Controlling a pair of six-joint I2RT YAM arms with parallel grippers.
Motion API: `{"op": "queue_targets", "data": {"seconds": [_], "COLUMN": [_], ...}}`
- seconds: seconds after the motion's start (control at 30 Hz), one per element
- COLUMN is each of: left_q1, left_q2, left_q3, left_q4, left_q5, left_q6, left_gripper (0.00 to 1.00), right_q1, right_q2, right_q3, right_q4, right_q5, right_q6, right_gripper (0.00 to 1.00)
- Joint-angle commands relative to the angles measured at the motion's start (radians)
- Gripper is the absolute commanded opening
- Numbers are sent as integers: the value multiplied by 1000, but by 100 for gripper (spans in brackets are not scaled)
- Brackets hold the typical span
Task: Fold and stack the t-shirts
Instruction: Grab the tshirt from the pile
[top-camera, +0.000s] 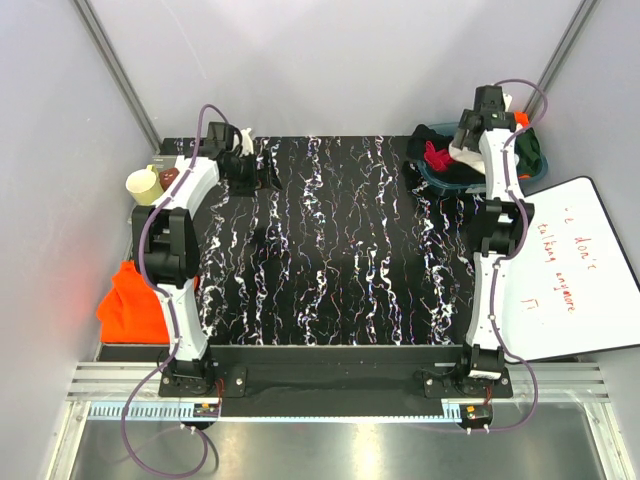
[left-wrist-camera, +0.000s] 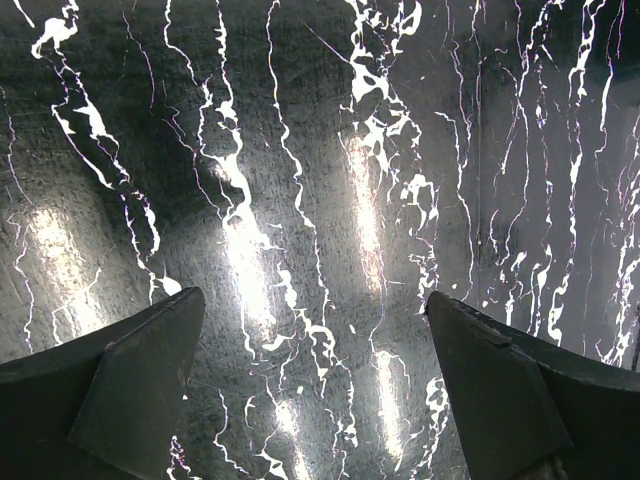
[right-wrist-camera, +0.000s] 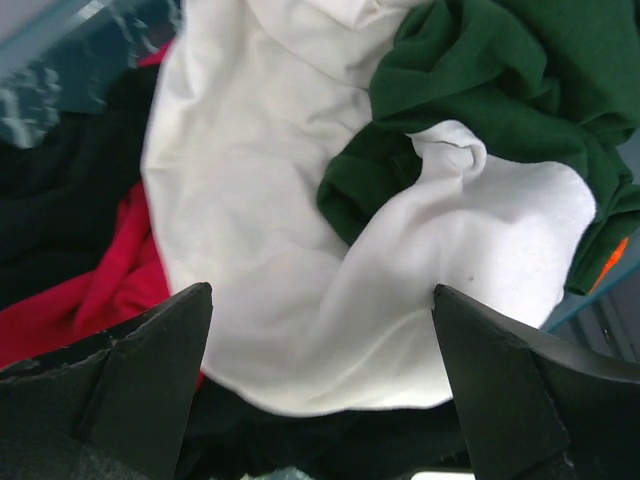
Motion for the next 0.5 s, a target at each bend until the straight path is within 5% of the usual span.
{"op": "queue_targets", "data": {"seconds": [0.0, 0.07, 0.13, 0.17, 0.23, 0.47], "left_q1": [8, 10, 10, 10, 10, 10], "left_q2": [-8, -8, -3, -2, 1, 6], "left_q3": [34, 39, 47, 50, 54, 45], "left_q4": [-9, -18, -27, -31, -35, -35], "left_q5": [29, 21, 15, 12, 6, 19], "left_q6": [17, 21, 23, 26, 21, 7], "left_gripper": [99, 99, 99, 99, 99, 99], "right_q1": [-9, -11, -11, -11, -11, -10], "right_q2": [44, 62, 69, 73, 66, -20], "right_q3": [48, 51, 62, 68, 70, 70], "right_q4": [26, 26, 26, 26, 26, 26], "right_q5": [74, 80, 68, 62, 61, 65], "right_q6": [-4, 3, 7, 9, 29, 33], "right_gripper": [99, 93, 77, 29, 0, 0]}}
